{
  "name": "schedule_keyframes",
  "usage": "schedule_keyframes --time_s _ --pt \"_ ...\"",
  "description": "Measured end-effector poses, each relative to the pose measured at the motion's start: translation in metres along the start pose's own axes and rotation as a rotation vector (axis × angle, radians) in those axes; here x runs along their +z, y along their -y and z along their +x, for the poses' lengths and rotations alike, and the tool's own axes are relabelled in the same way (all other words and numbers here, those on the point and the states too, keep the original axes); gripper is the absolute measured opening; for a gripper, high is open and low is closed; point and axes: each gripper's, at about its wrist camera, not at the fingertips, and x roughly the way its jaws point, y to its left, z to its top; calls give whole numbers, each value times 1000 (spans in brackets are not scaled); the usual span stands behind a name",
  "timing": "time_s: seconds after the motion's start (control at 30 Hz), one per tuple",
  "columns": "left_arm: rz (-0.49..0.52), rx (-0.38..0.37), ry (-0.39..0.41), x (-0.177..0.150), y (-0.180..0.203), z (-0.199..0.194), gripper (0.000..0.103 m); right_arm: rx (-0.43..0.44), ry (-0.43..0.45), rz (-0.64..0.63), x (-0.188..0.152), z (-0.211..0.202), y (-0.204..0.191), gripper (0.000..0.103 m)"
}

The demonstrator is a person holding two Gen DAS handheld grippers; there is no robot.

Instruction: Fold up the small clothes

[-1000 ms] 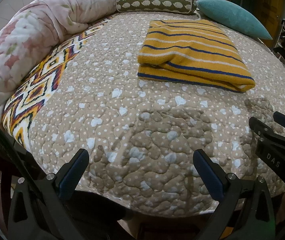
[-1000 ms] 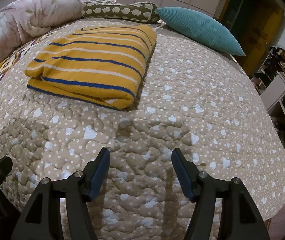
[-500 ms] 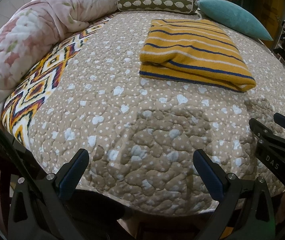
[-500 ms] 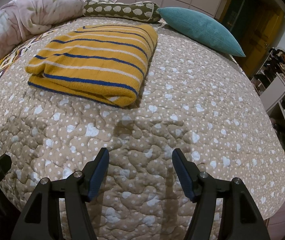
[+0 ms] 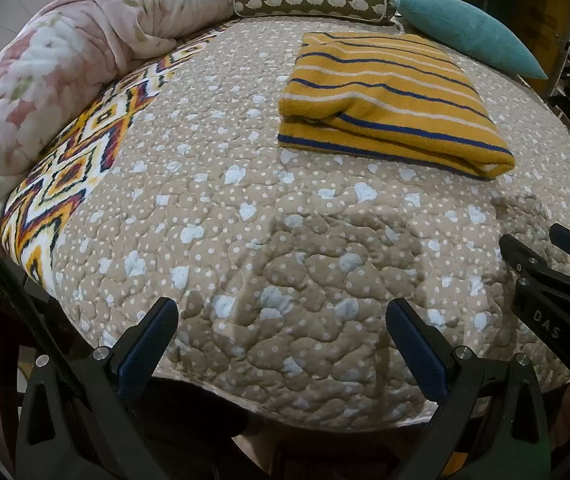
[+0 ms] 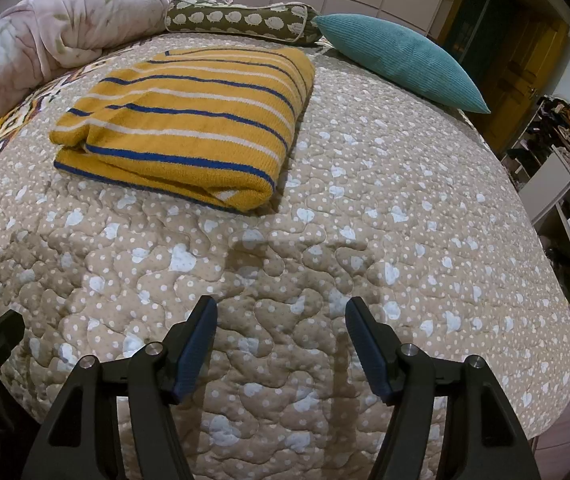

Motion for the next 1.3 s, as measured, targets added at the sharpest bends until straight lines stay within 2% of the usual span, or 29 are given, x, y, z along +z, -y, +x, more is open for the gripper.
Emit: schedule_keyframes --time_s 0.37,1.3 --pt "9 8 -6 0 4 1 103 -57 14 -44 -3 -4 -4 76" --pt "35 16 -20 -2 13 1 103 35 -1 29 -4 -6 9 76"
